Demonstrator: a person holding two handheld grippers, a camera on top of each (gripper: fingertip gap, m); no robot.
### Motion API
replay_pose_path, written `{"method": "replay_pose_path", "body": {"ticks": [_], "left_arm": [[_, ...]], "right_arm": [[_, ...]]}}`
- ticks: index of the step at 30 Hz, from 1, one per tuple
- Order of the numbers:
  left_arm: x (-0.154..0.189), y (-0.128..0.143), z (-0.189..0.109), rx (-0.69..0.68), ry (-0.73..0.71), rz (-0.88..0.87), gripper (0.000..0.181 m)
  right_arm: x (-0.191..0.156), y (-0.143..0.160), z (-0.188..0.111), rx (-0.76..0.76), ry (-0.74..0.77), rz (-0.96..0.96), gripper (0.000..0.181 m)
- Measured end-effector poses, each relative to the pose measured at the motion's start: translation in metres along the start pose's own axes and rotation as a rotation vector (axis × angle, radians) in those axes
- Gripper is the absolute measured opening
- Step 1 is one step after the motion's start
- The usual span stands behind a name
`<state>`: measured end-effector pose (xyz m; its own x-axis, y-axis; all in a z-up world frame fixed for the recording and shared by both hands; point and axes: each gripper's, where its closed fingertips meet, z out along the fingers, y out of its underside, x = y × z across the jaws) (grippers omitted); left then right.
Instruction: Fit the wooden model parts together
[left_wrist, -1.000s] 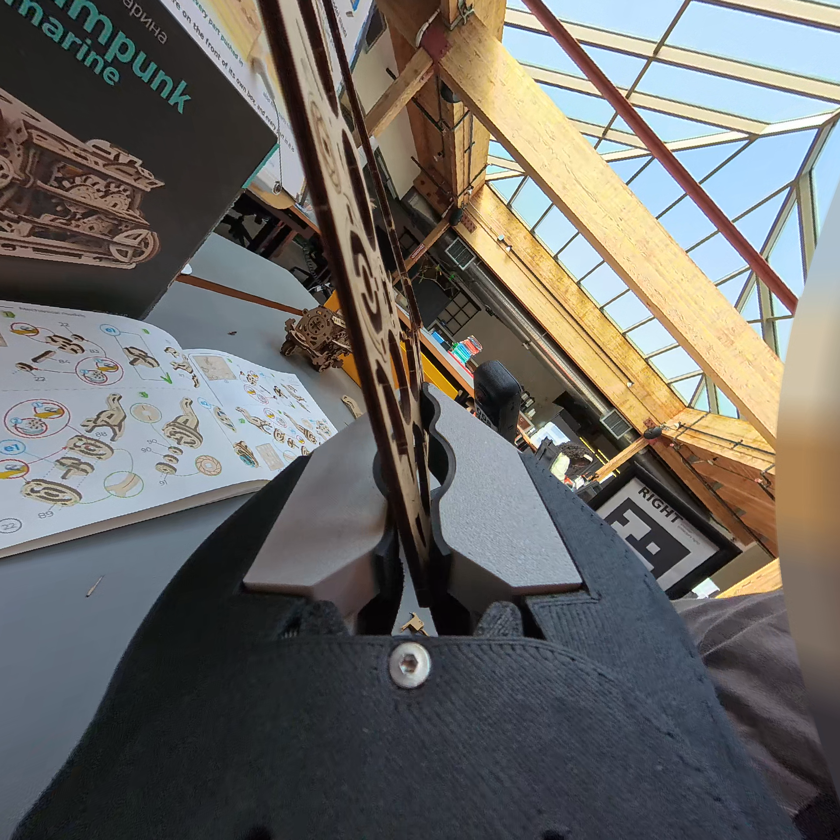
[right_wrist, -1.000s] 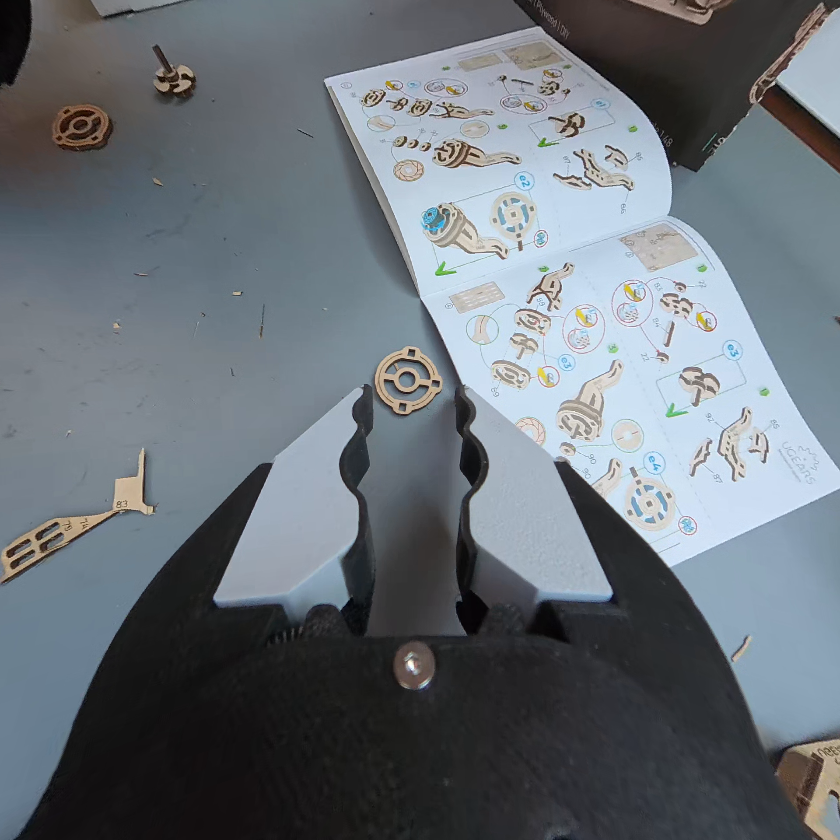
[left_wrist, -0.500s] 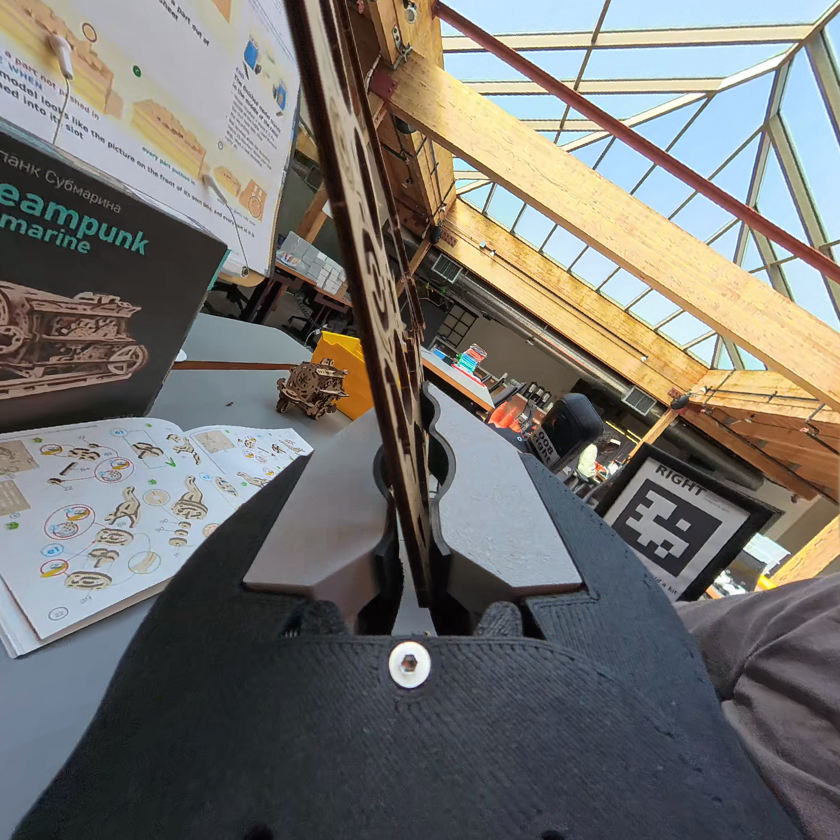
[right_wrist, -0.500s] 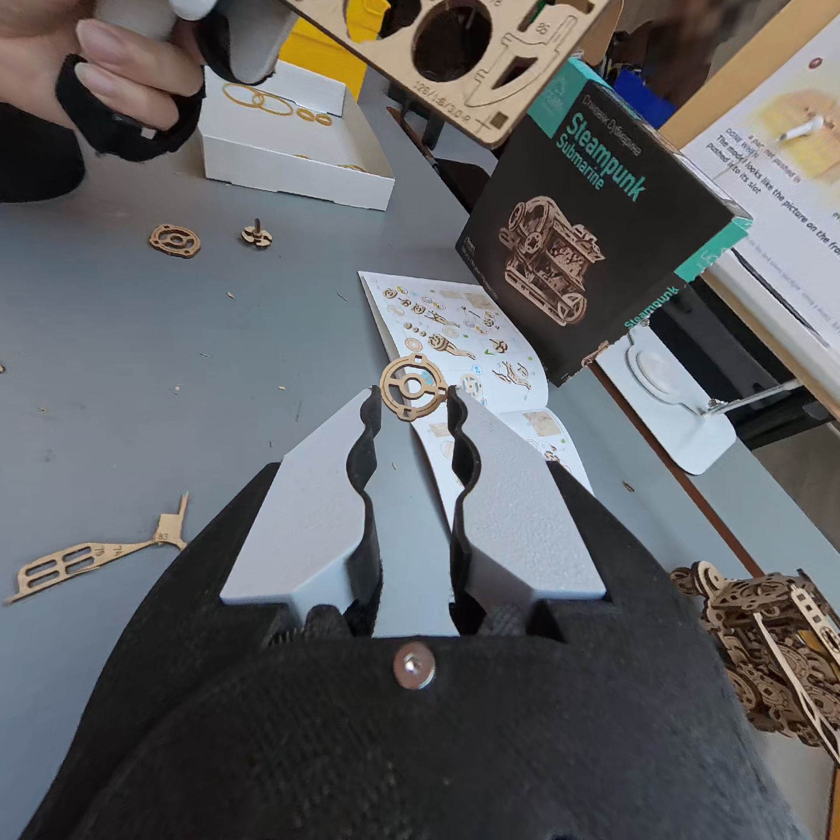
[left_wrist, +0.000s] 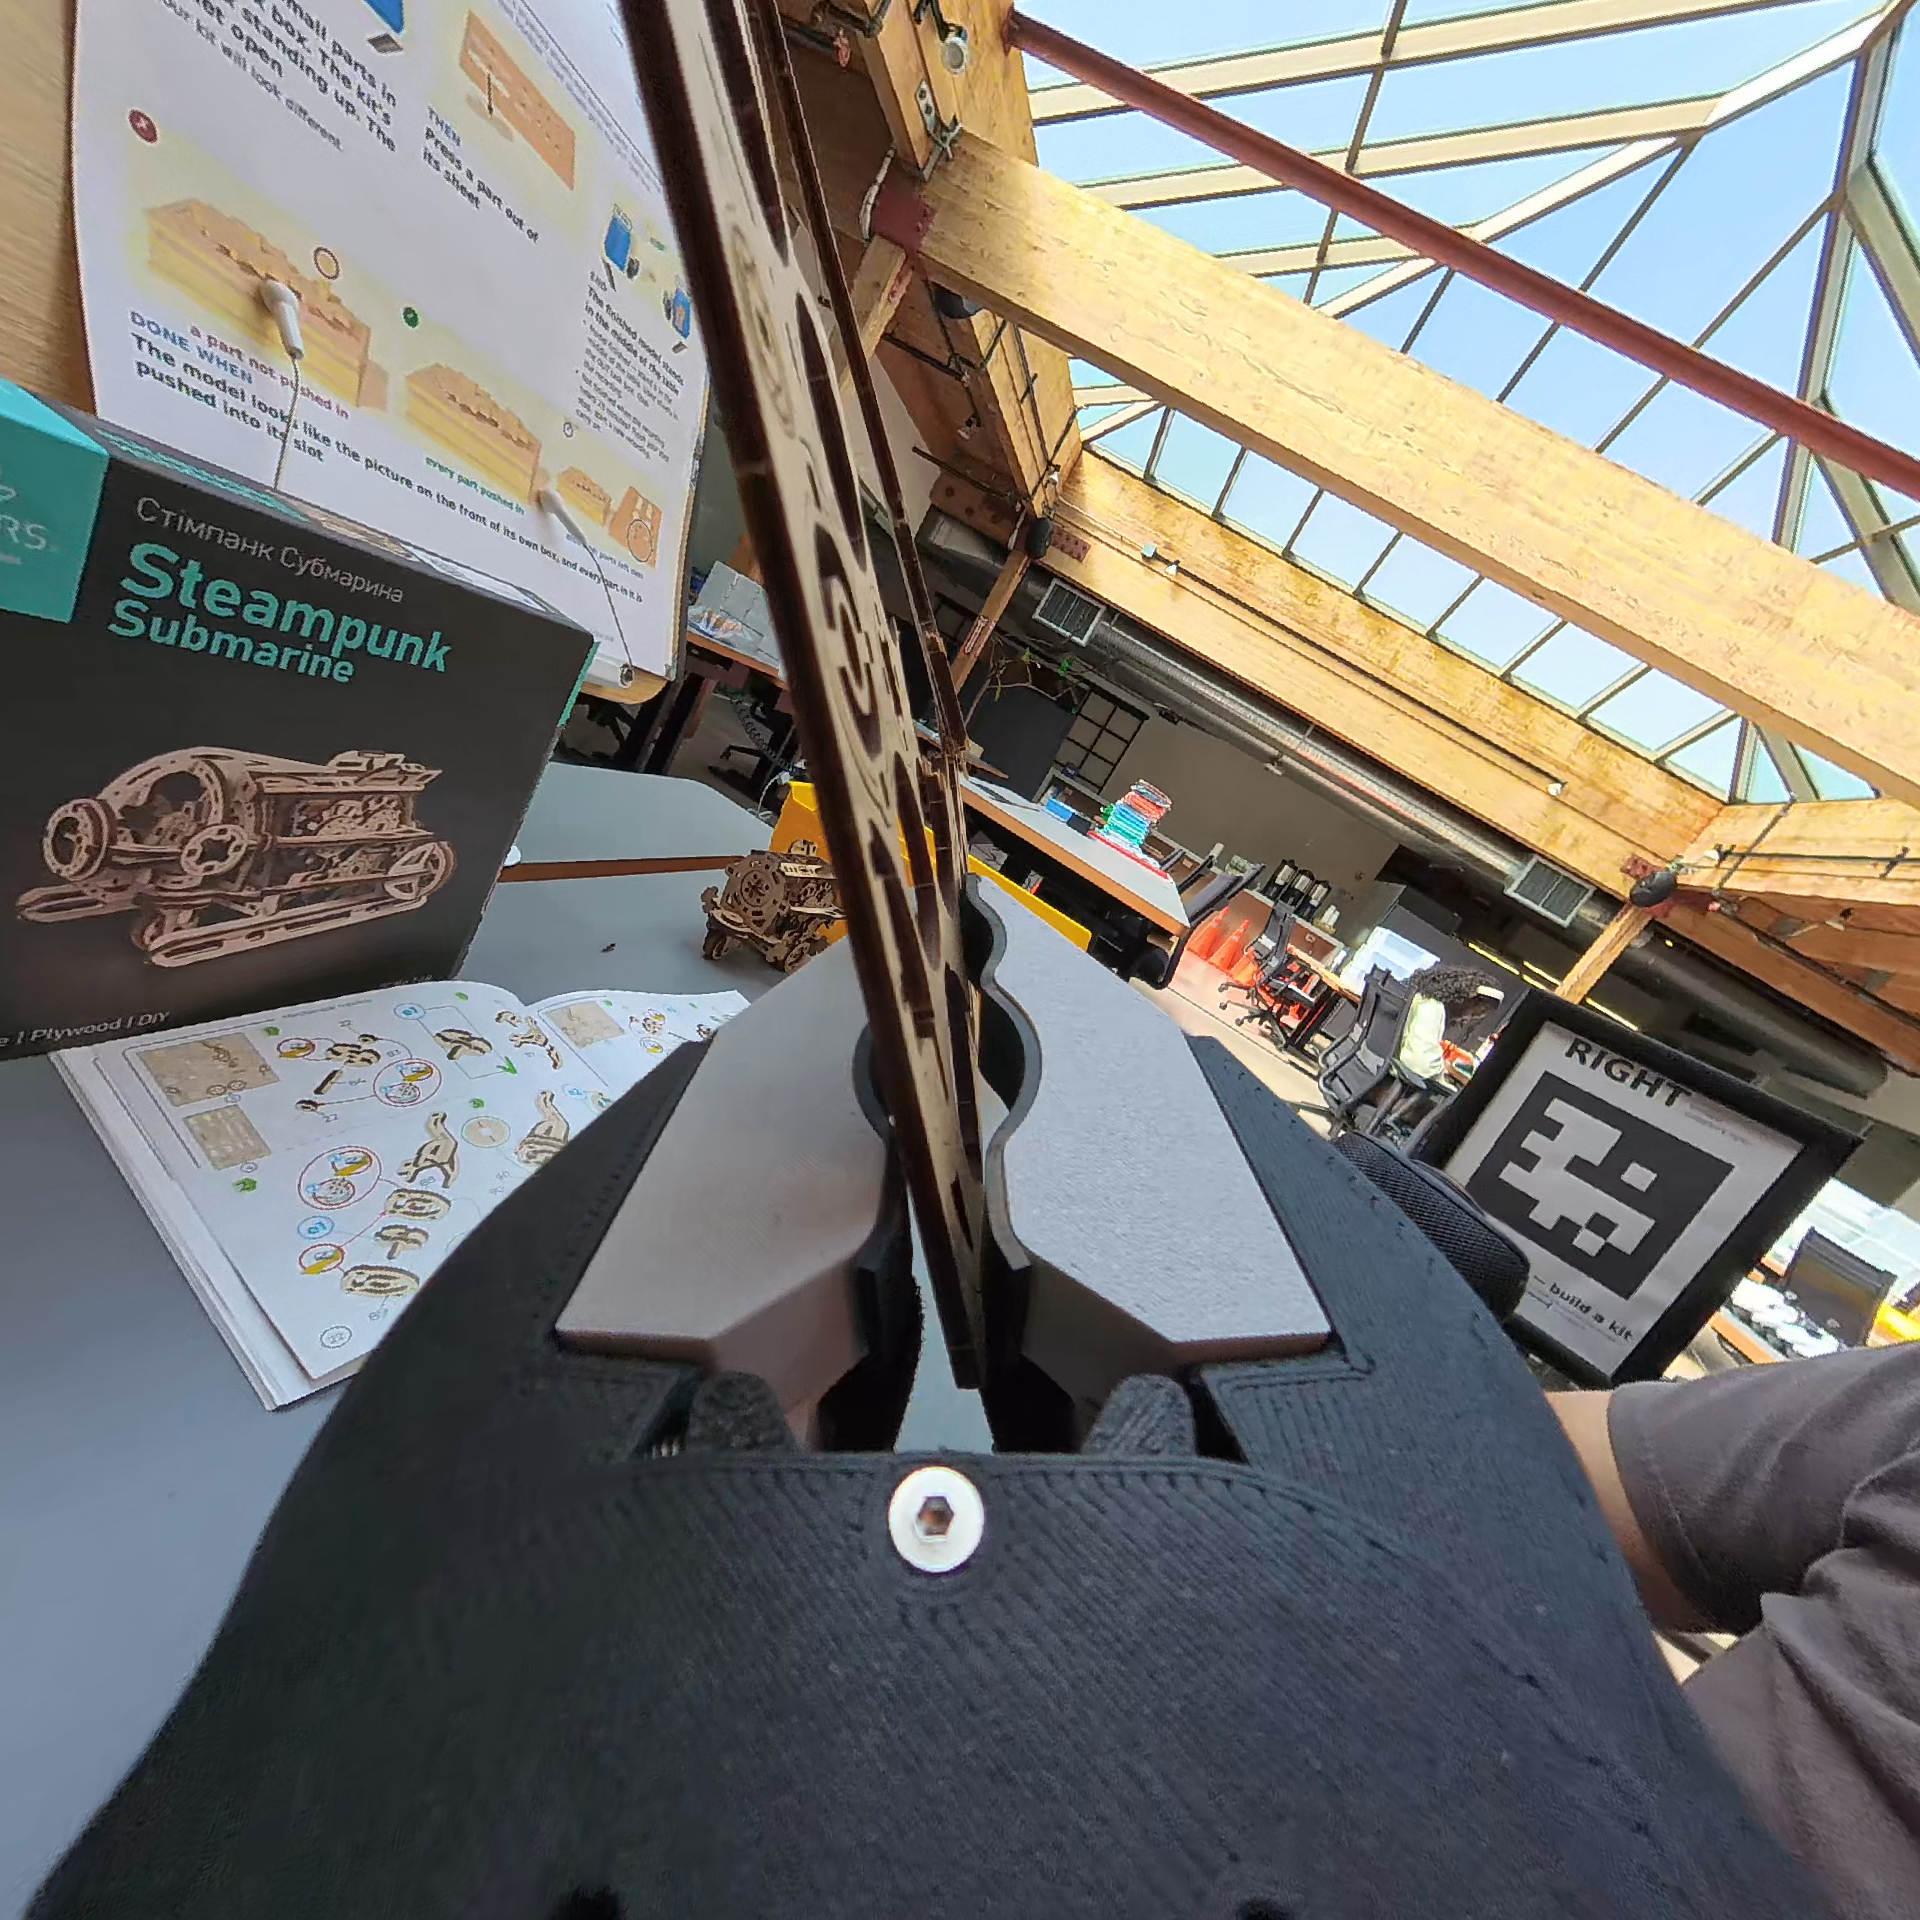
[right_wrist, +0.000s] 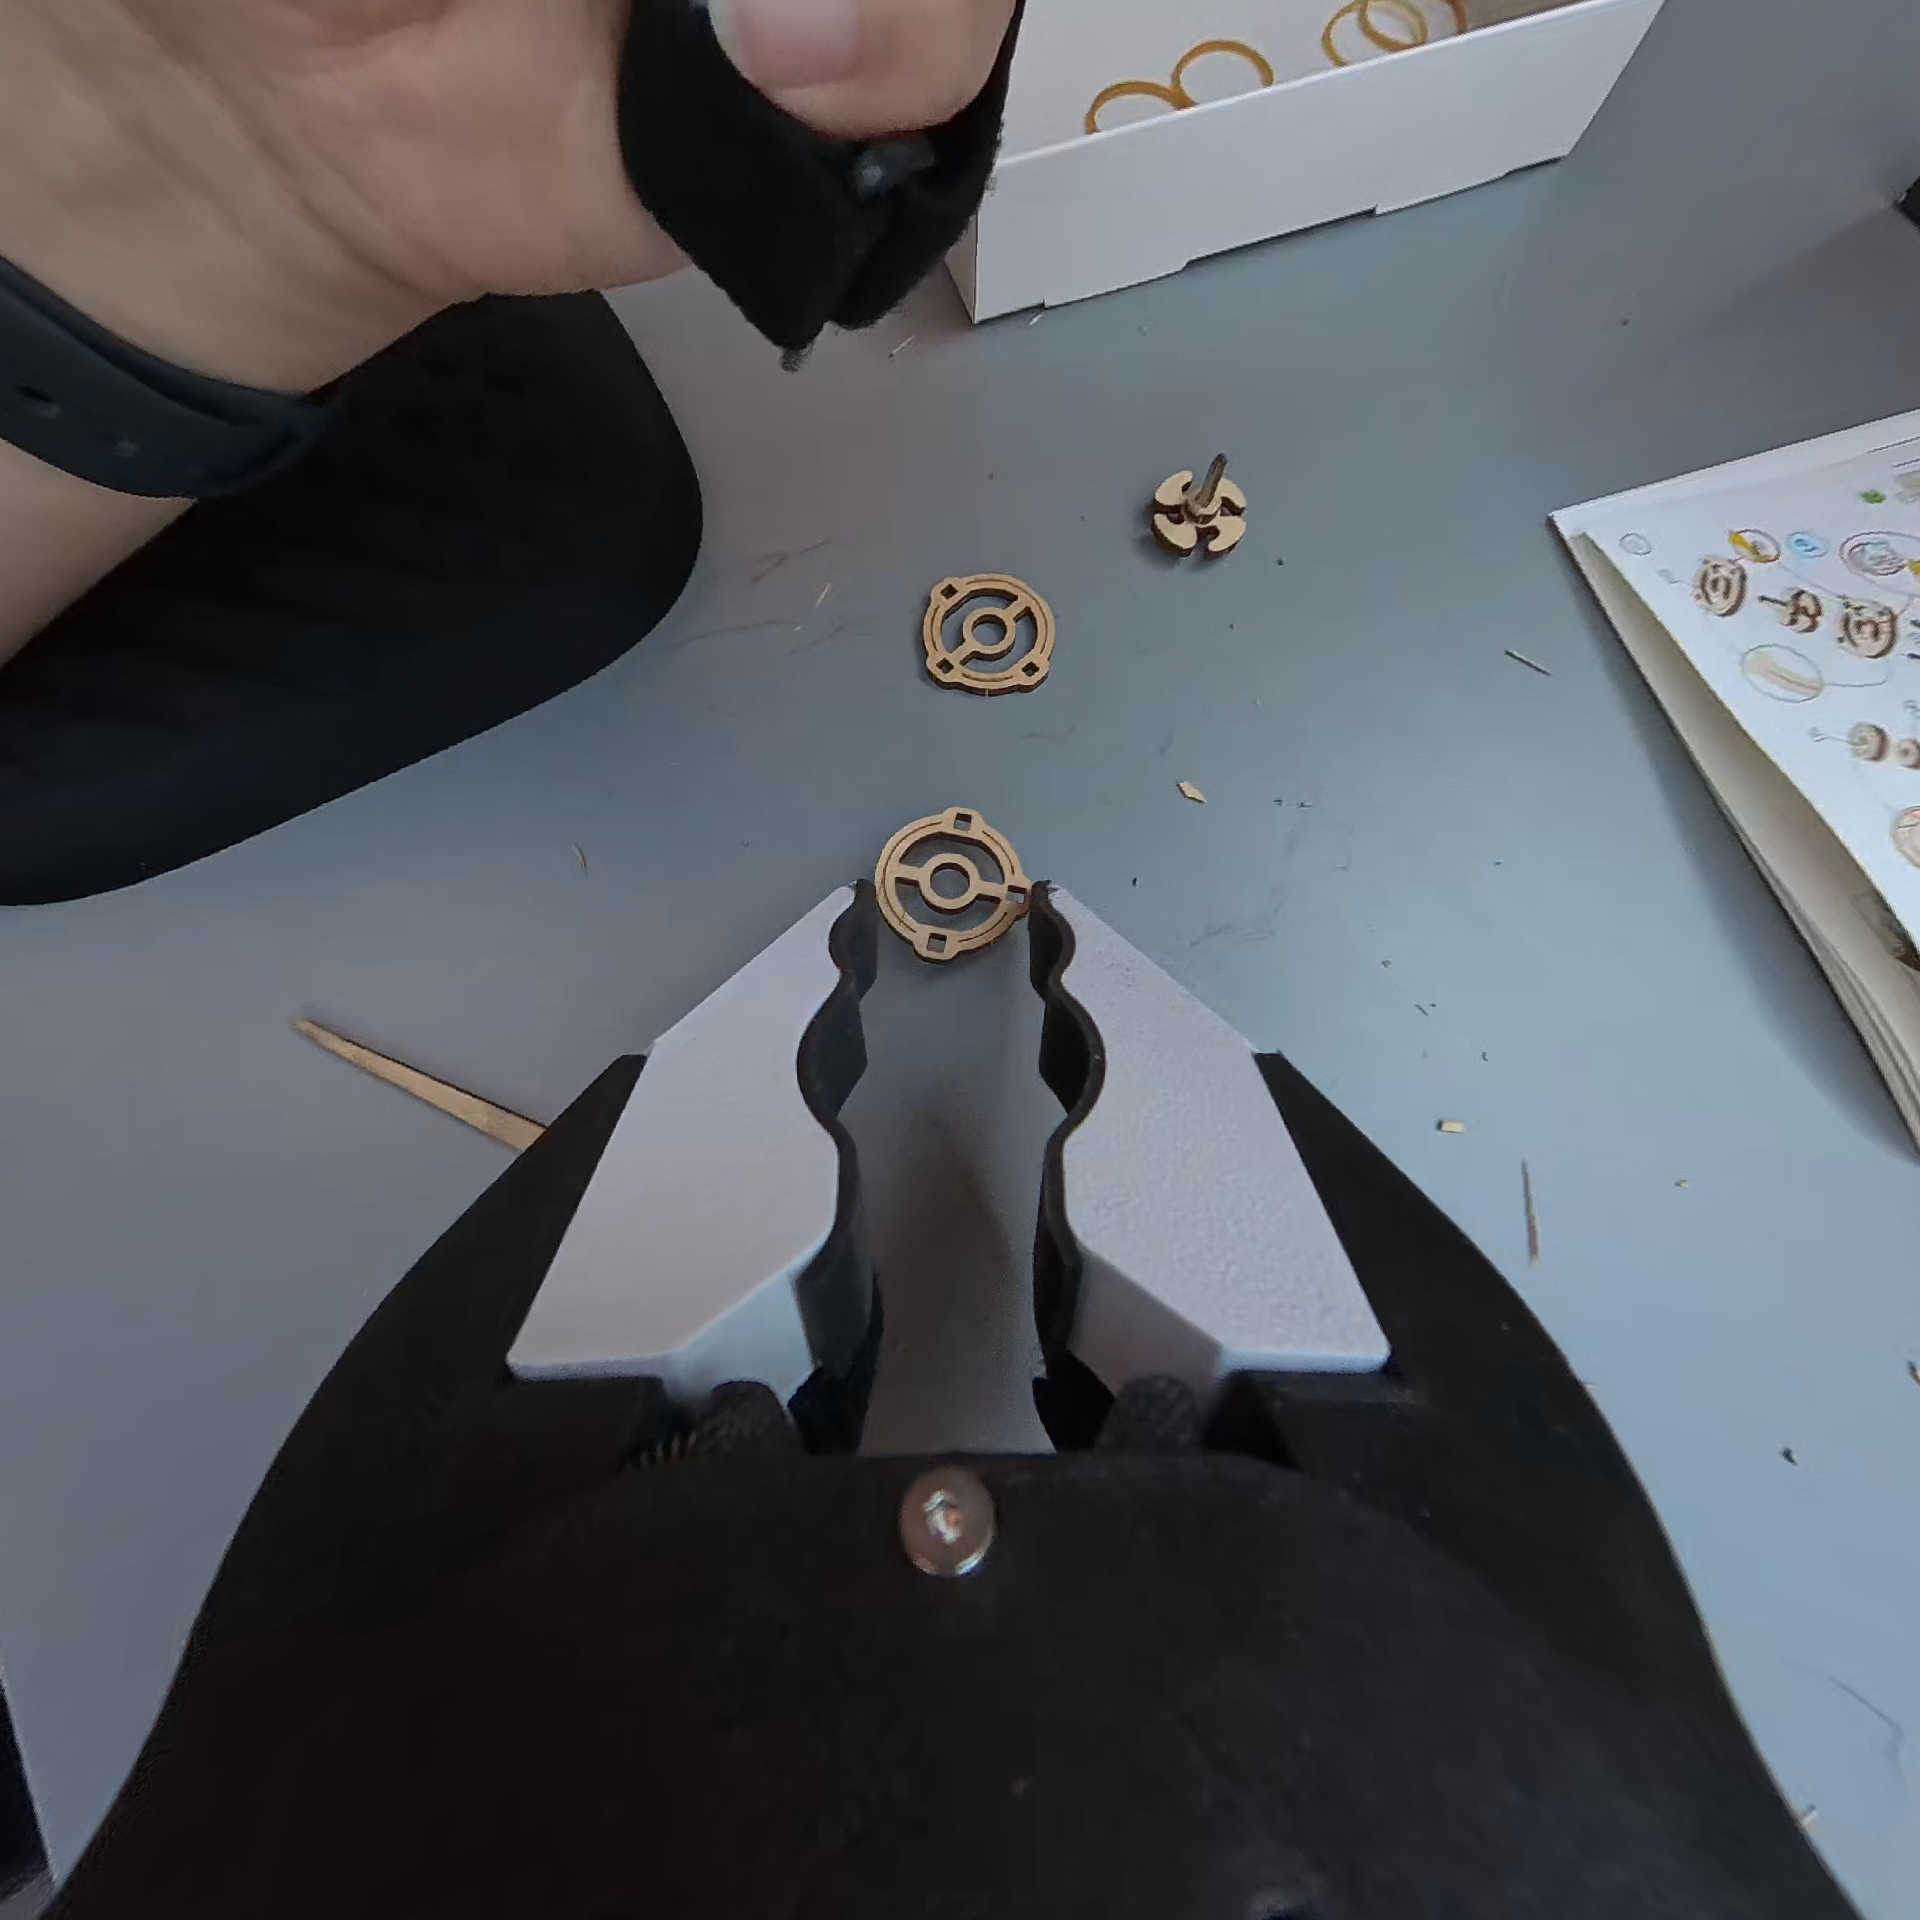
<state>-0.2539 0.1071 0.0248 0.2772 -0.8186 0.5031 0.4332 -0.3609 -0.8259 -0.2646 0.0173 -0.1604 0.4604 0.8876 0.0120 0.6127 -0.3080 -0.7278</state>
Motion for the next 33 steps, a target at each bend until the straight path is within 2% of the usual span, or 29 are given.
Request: {"method": "replay_pose_path", "body": {"ticks": [1,4,7,10,15,17,20,24,26,29,33], "left_arm": [[-0.002,0.000,-0.001,-0.002,0.000,-0.004,0.001],[-0.005,0.000,-0.003,-0.001,-0.004,-0.001,0.000],[-0.007,-0.001,-0.005,0.002,0.017,-0.011,0.000],[-0.008,0.003,-0.005,-0.017,0.047,-0.036,0.001],[-0.003,0.011,-0.001,-0.056,0.107,-0.099,0.001],[-0.002,0.014,0.001,-0.071,0.120,-0.110,0.001],[0.000,0.017,0.002,-0.087,0.135,-0.118,0.001],[-0.002,0.023,0.003,-0.120,0.135,-0.120,0.001],[-0.002,0.024,0.004,-0.130,0.137,-0.133,0.000],[-0.002,0.025,0.003,-0.150,0.134,-0.121,0.001],[-0.004,0.022,-0.002,-0.167,0.112,-0.083,0.001]], "right_arm": [[-0.002,0.002,0.004,-0.016,-0.017,0.022,0.028],[-0.009,0.002,0.005,-0.003,-0.094,0.077,0.040],[0.000,-0.009,-0.016,0.081,-0.141,0.098,0.042],[0.032,-0.028,-0.051,0.212,-0.090,0.053,0.042],[0.105,-0.067,-0.117,0.454,0.106,-0.085,0.042],[0.132,-0.073,-0.133,0.512,0.162,-0.118,0.042],[0.153,-0.071,-0.140,0.609,0.140,-0.071,0.043],[0.148,-0.063,-0.143,0.796,-0.023,0.119,0.040],[0.143,-0.065,-0.147,0.838,-0.105,0.189,0.039],[0.152,-0.061,-0.148,0.859,-0.081,0.232,0.037],[0.157,-0.060,-0.153,0.890,-0.145,0.317,0.036]]}}
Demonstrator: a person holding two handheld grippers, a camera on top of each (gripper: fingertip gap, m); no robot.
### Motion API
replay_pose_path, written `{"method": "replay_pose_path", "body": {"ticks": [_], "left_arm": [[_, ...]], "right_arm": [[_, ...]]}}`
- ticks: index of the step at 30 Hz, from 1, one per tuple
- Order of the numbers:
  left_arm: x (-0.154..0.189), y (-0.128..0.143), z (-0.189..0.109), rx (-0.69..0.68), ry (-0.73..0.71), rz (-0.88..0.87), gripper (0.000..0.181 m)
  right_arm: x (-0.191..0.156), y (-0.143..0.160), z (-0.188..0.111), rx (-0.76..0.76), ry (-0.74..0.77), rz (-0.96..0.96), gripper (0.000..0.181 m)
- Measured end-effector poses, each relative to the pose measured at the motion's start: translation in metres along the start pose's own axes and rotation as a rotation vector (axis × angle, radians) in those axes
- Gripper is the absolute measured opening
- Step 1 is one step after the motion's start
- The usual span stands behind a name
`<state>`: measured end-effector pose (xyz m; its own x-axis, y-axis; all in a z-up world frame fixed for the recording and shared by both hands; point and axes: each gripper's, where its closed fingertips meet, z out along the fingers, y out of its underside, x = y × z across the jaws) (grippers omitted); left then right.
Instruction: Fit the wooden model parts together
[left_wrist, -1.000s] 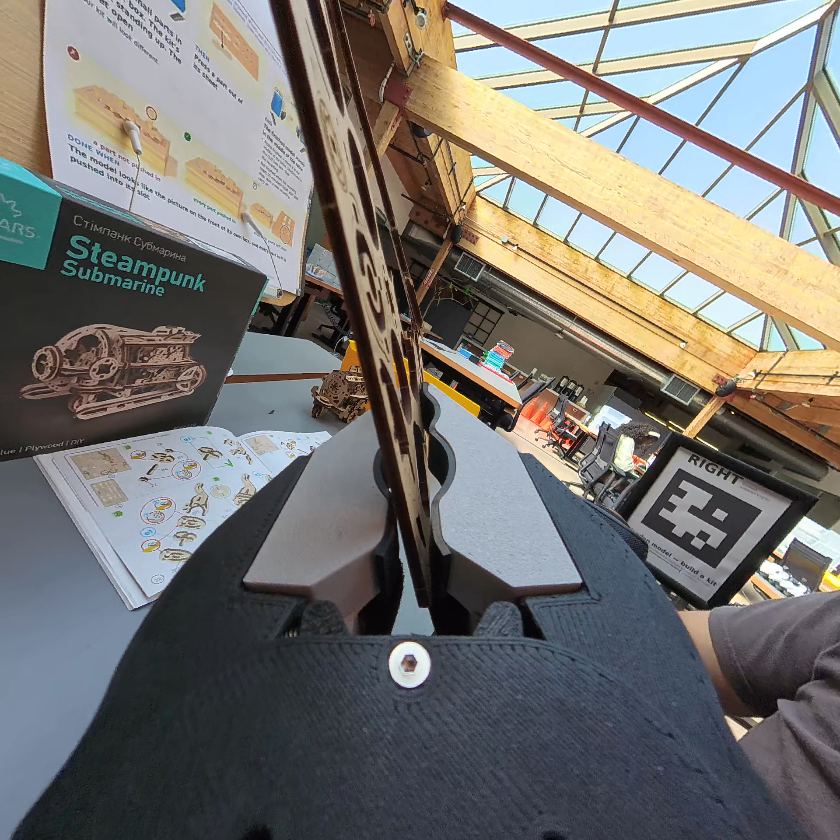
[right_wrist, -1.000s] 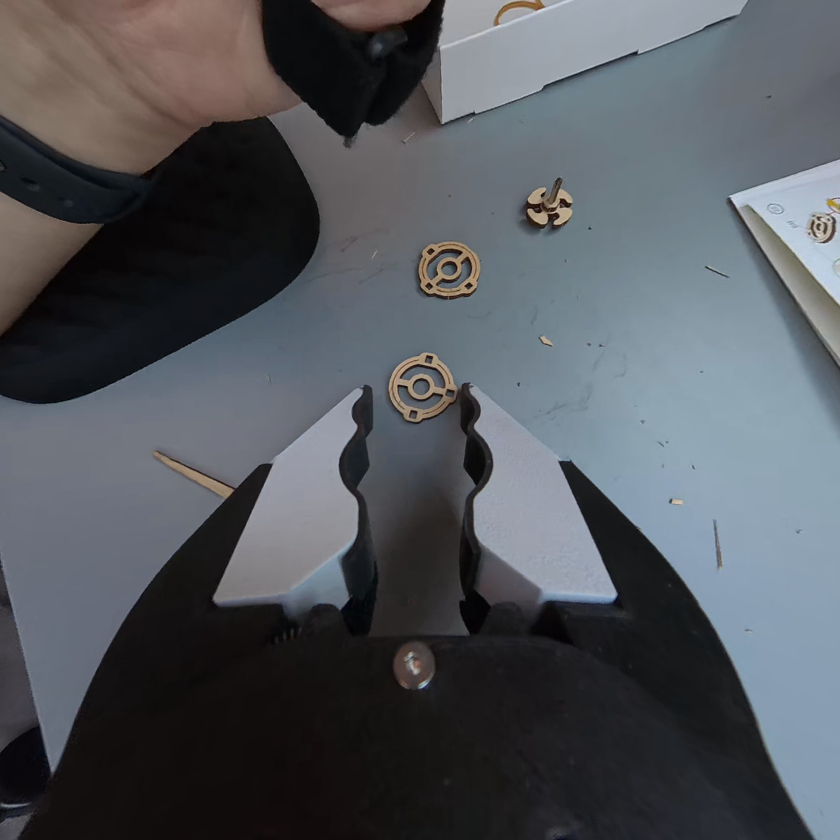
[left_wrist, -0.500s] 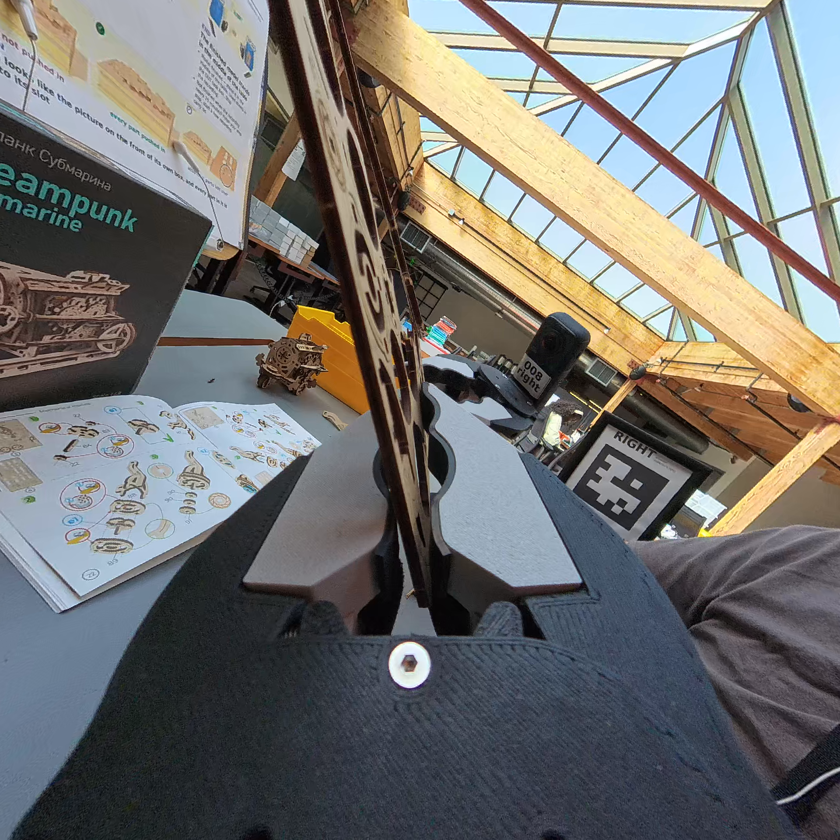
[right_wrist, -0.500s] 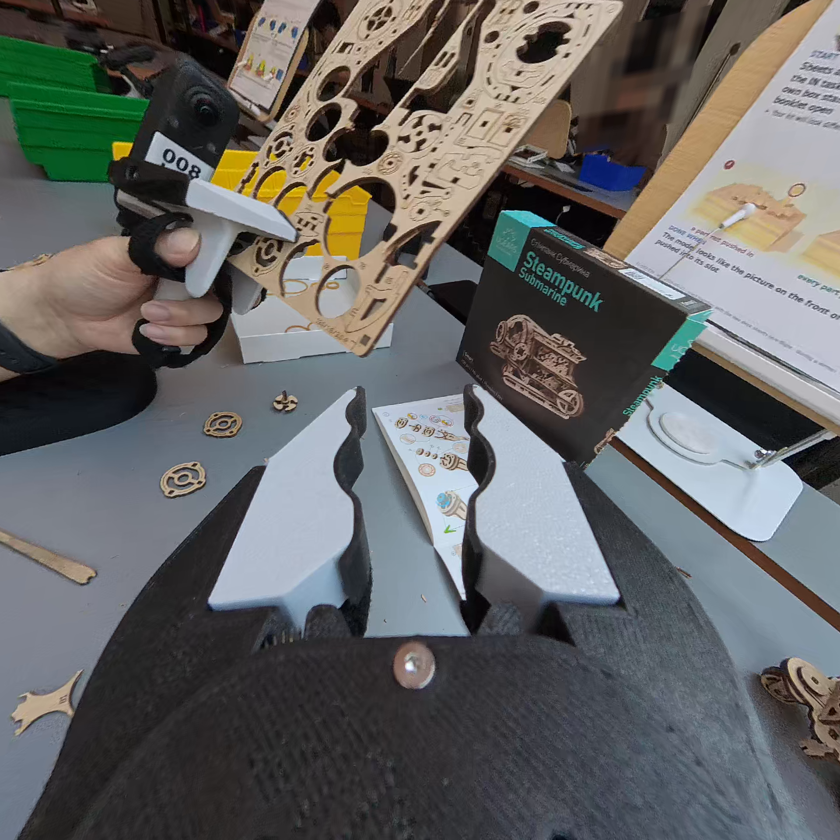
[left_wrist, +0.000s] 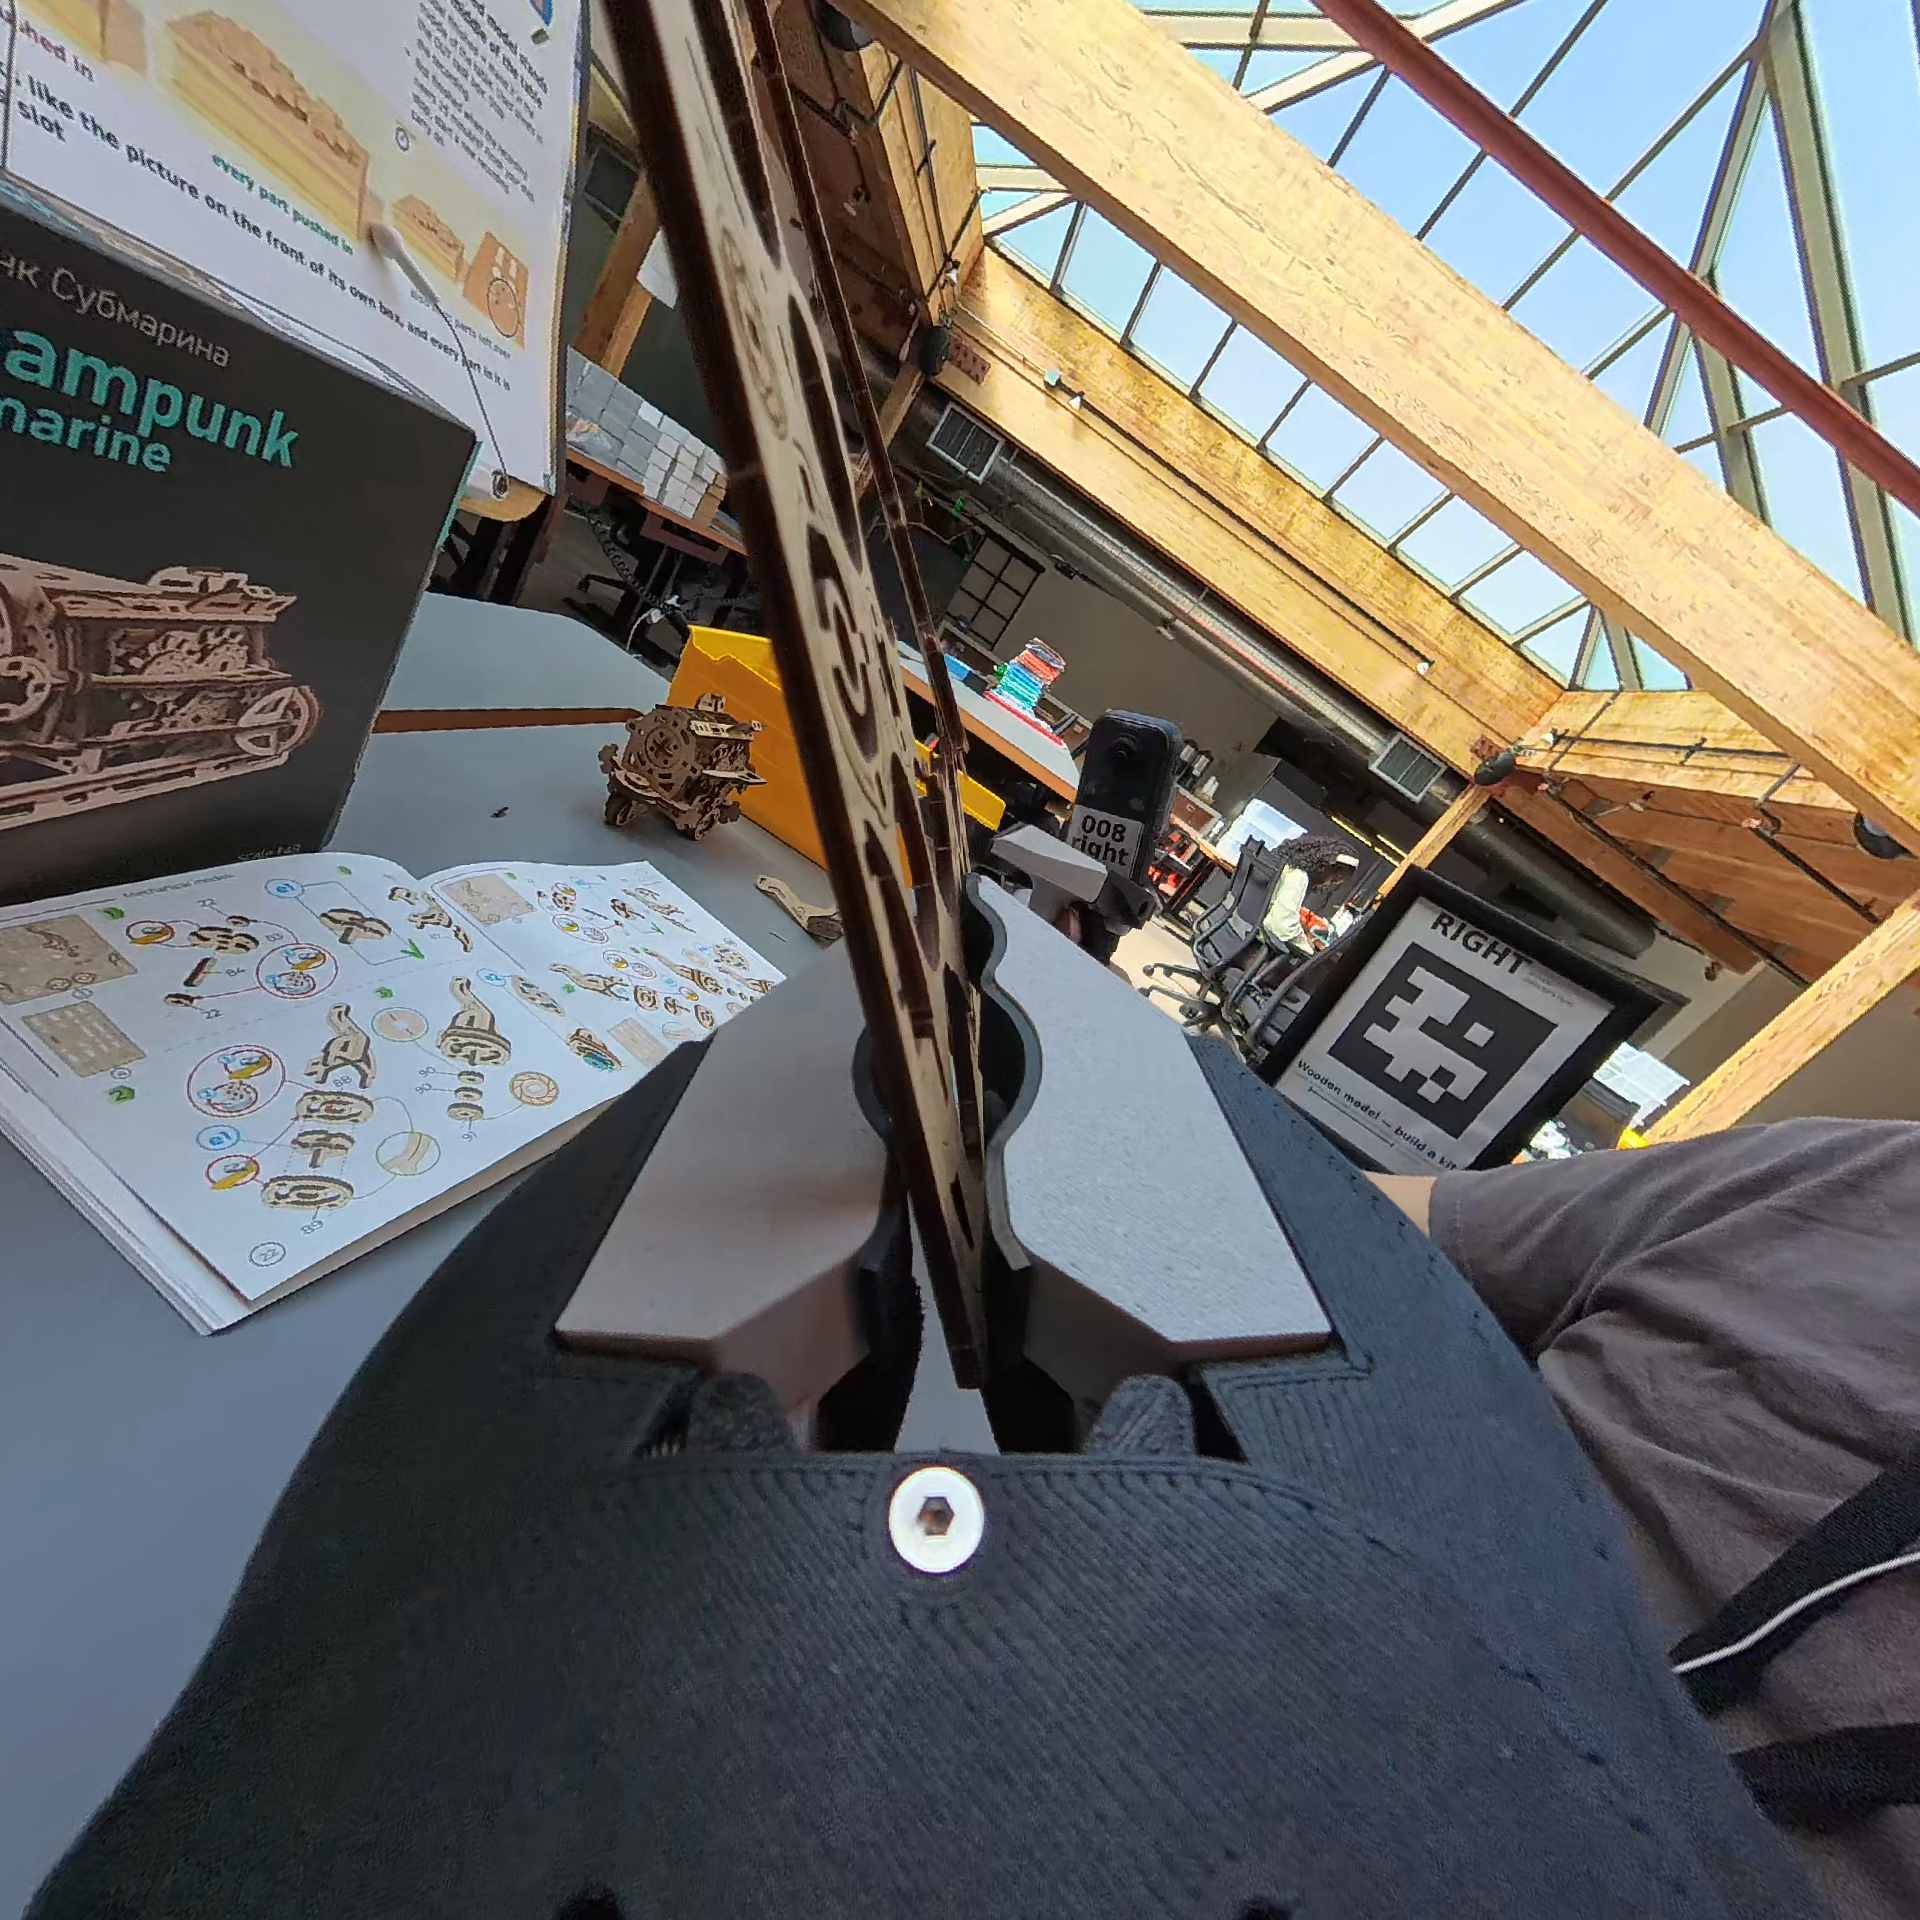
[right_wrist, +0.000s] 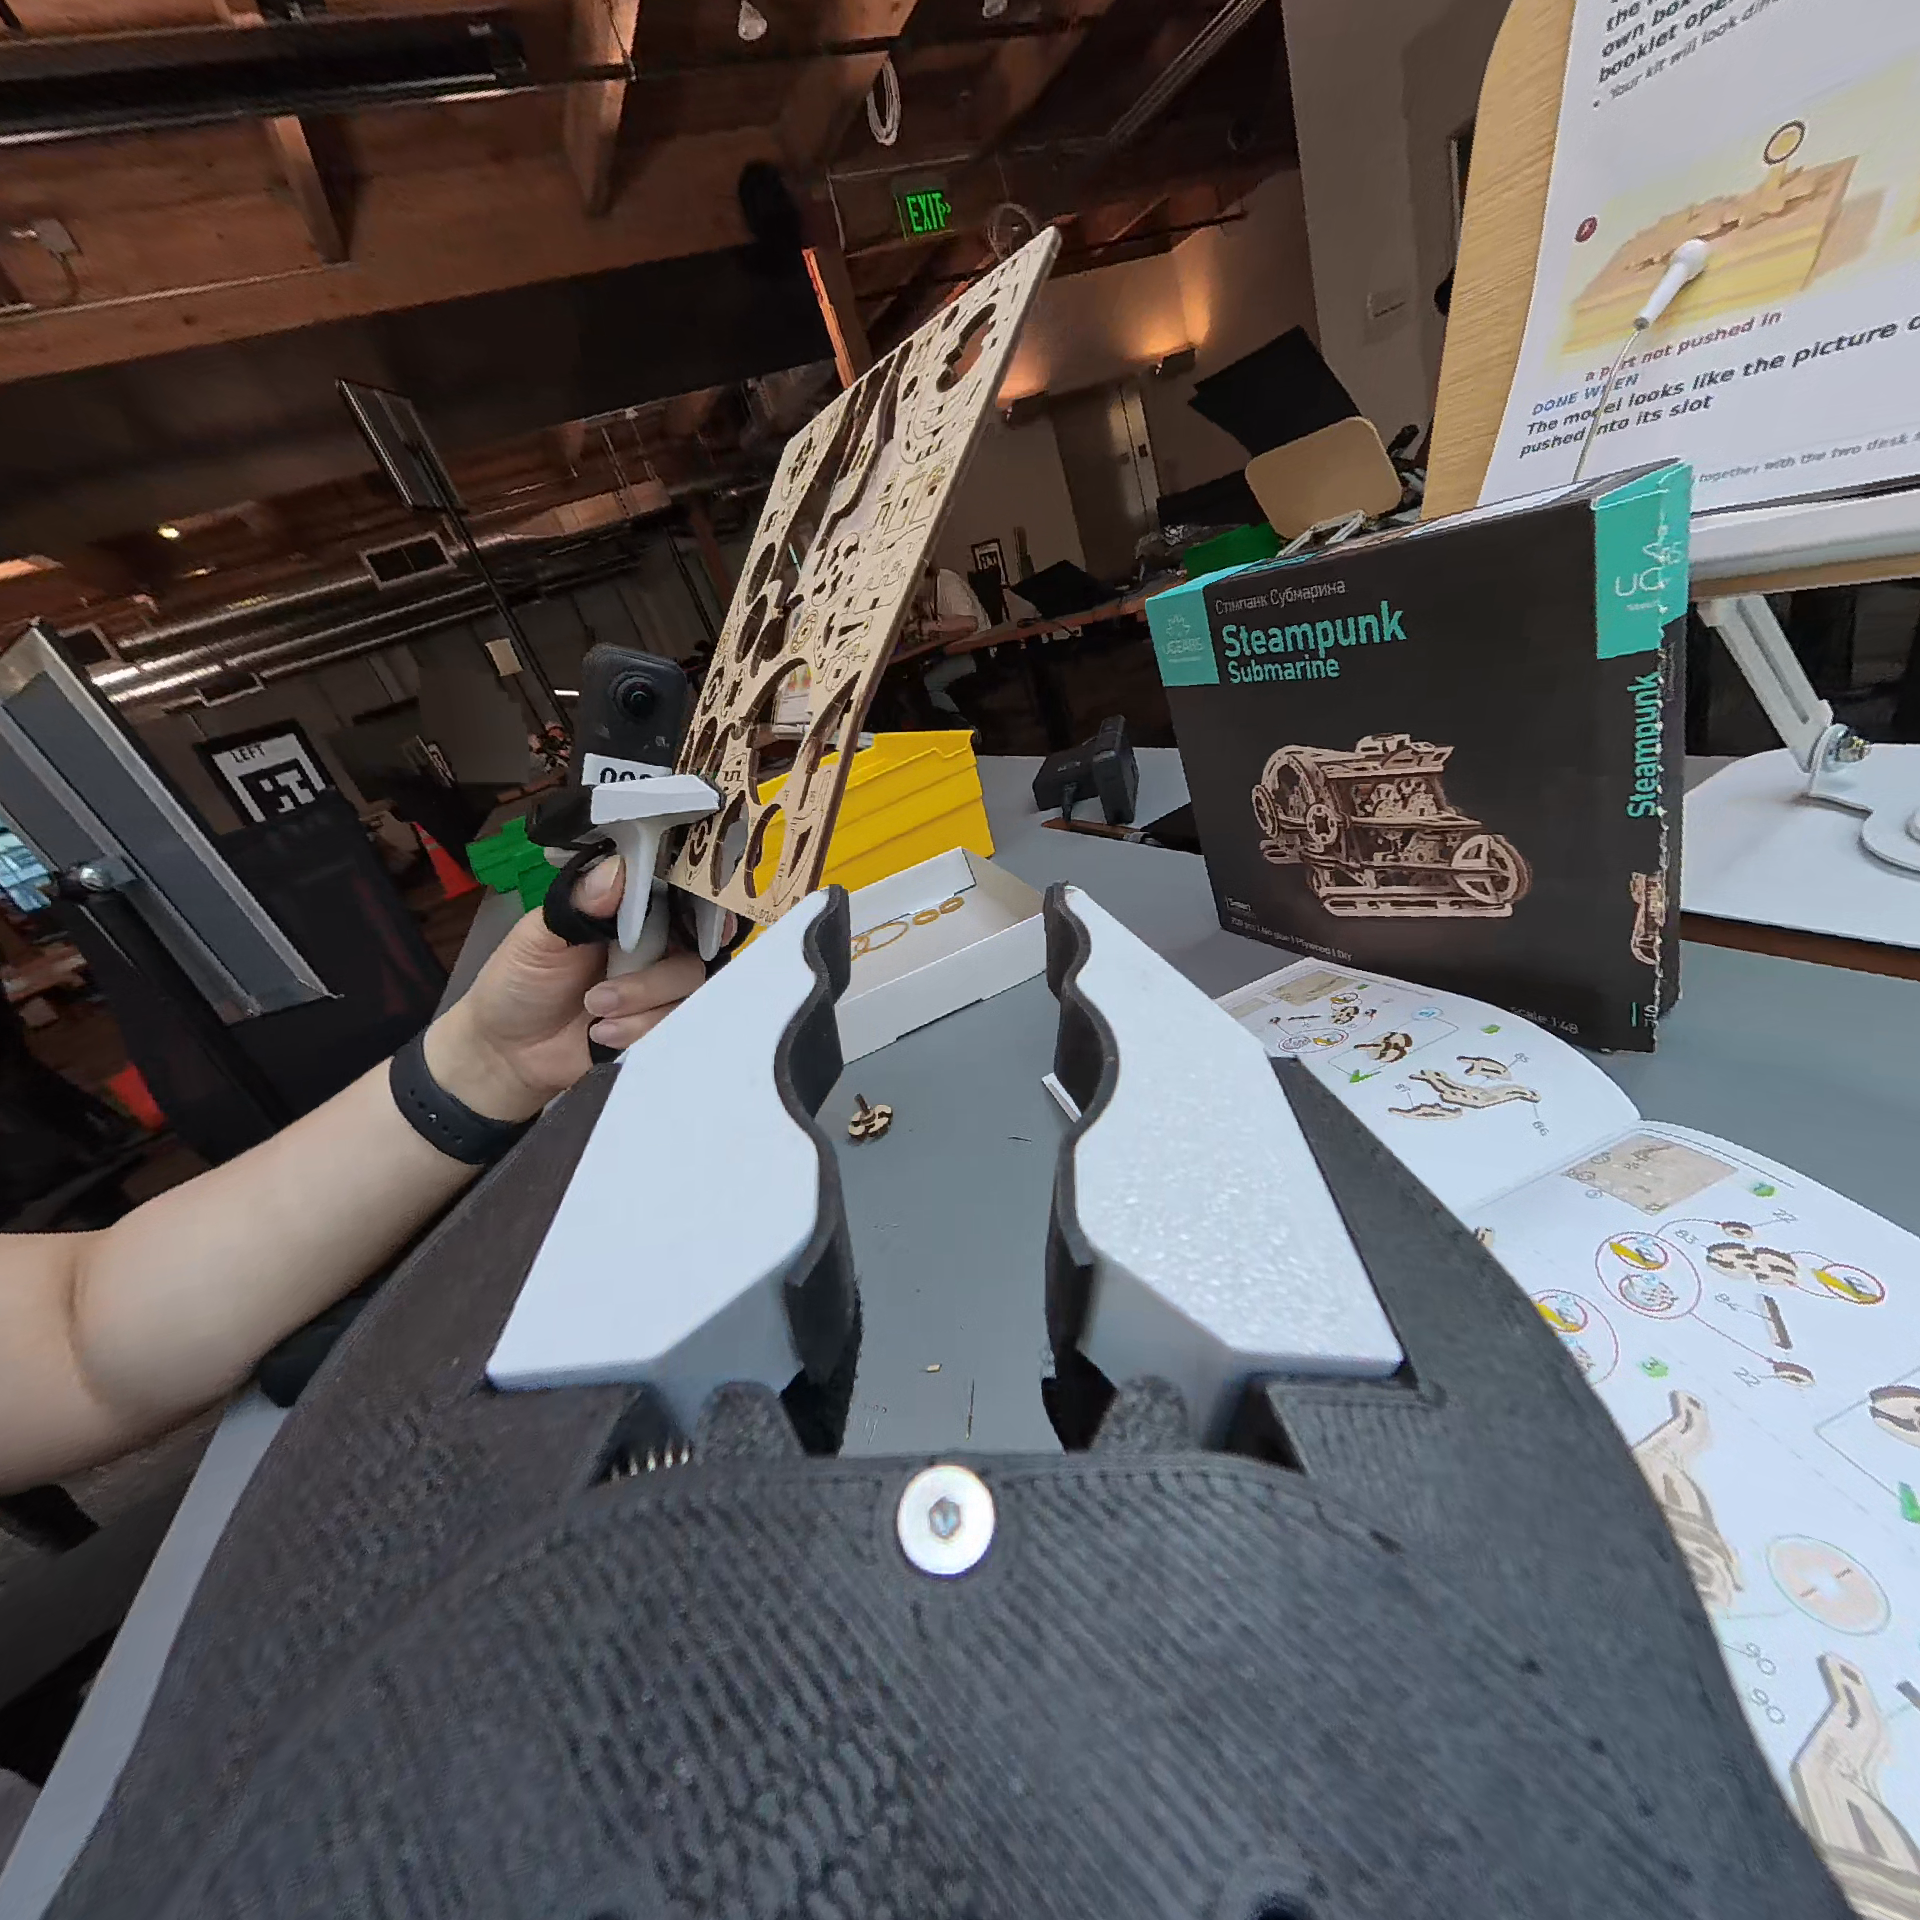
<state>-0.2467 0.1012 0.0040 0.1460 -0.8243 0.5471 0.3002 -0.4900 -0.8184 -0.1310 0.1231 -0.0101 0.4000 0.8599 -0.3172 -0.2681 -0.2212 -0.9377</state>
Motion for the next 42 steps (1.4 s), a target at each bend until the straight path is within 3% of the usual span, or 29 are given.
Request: {"method": "replay_pose_path", "body": {"ticks": [5,10,18,23,28,33,42], "left_arm": [[0.010,-0.001,-0.018,-0.010,-0.036,0.008,0.001],[0.033,0.022,-0.059,-0.026,-0.133,-0.038,0.001],[0.066,0.074,-0.185,0.056,-0.387,-0.161,0.002],[0.088,0.079,-0.262,0.209,-0.477,-0.198,0.001],[0.083,0.085,-0.316,0.263,-0.595,-0.217,0.001],[0.075,0.090,-0.343,0.341,-0.582,-0.276,0.001],[0.071,0.098,-0.357,0.346,-0.571,-0.315,0.002]], "right_arm": [[0.005,-0.004,-0.004,0.026,-0.009,0.064,0.034],[0.006,0.006,0.000,-0.007,-0.018,0.119,0.033],[-0.008,0.036,0.014,-0.125,-0.062,0.105,0.031],[-0.014,0.055,0.022,-0.196,-0.077,0.079,0.031],[-0.017,0.067,0.026,-0.237,-0.085,0.080,0.030],[-0.013,0.069,0.025,-0.245,-0.064,0.082,0.029],[-0.006,0.069,0.022,-0.236,-0.038,0.089,0.029]]}}
